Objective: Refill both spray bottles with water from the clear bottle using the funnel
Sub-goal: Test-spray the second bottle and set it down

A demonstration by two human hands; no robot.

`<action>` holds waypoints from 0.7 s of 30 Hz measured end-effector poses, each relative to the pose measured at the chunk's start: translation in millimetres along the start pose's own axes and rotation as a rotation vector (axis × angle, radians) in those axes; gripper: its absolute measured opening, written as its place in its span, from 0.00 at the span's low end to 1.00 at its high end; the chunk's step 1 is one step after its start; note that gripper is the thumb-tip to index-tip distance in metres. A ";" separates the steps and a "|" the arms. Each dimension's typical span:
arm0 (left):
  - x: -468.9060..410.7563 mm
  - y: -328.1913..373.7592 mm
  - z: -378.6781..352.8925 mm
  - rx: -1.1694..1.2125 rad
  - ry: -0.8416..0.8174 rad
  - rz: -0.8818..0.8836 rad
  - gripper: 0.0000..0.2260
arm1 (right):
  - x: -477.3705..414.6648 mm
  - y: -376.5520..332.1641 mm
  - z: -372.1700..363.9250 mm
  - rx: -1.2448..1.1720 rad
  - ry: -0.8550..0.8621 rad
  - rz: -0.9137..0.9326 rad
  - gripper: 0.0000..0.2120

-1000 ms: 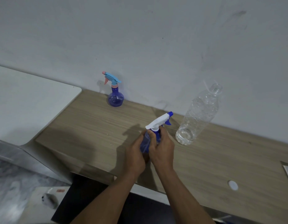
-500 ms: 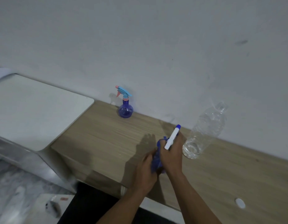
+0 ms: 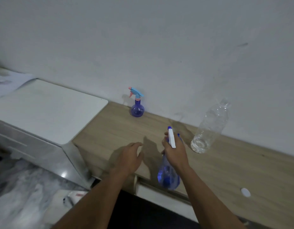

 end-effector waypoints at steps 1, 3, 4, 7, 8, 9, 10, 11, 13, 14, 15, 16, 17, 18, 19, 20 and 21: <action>3.7 0.3 9.1 -0.035 0.003 0.009 0.16 | 6.4 -2.3 0.0 0.028 -0.045 -0.006 0.06; 10.3 -0.9 24.3 -0.116 -0.012 0.052 0.15 | 18.3 -6.7 -0.2 0.095 -0.154 -0.017 0.02; 14.0 -1.4 31.0 -0.152 -0.022 0.077 0.16 | 26.1 -9.4 -0.1 0.129 -0.205 -0.023 0.02; 26.5 -2.5 49.4 -0.230 -0.023 0.135 0.18 | 48.4 -12.3 -1.6 0.163 -0.301 -0.048 0.08; 31.2 -3.8 54.1 -0.240 -0.020 0.162 0.18 | 56.7 -13.5 -1.3 0.177 -0.318 -0.064 0.10; 36.2 -4.4 58.5 -0.247 -0.017 0.183 0.18 | 61.6 -11.6 -3.5 0.181 -0.332 -0.070 0.11; 41.5 -4.6 61.9 -0.251 -0.018 0.203 0.19 | 66.4 -8.9 -5.2 0.200 -0.343 -0.077 0.12; 47.2 -4.5 64.7 -0.252 -0.020 0.216 0.19 | 71.2 -7.1 -6.9 0.216 -0.349 -0.084 0.13; 57.2 -3.8 69.3 -0.244 -0.012 0.230 0.19 | 79.8 -5.8 -8.7 0.211 -0.348 -0.096 0.17; 61.7 -4.1 71.3 -0.236 -0.004 0.238 0.19 | 83.0 -4.3 -9.4 0.198 -0.342 -0.114 0.20; 65.7 -3.9 73.1 -0.230 -0.001 0.248 0.19 | 85.0 -1.7 -9.8 0.189 -0.330 -0.129 0.21; 69.1 -4.4 74.3 -0.225 0.000 0.258 0.19 | 88.3 -0.5 -8.9 0.193 -0.325 -0.138 0.22; 72.1 -4.5 75.3 -0.222 -0.001 0.265 0.19 | 90.7 0.5 -7.7 0.195 -0.325 -0.136 0.22; 74.6 -4.1 76.5 -0.218 0.001 0.271 0.19 | 92.2 2.1 -7.0 0.190 -0.326 -0.136 0.24; 76.9 -3.3 77.6 -0.210 0.003 0.279 0.18 | 93.8 3.1 -6.2 0.171 -0.323 -0.138 0.25; 78.8 -2.4 78.4 -0.199 0.006 0.286 0.18 | 95.7 3.1 -5.3 0.149 -0.321 -0.132 0.25; 80.3 -1.3 79.1 -0.192 0.006 0.291 0.18 | 97.1 3.0 -4.8 0.132 -0.317 -0.121 0.25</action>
Point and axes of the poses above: each hand's wrist, its own x-axis away from the middle knuckle, its own z-axis out of the back of the hand, y = z × x, the point moved 3 cm from there along -x, towards the middle knuckle, and after that the axes turned 12 degrees about x, right-handed, at the moved point
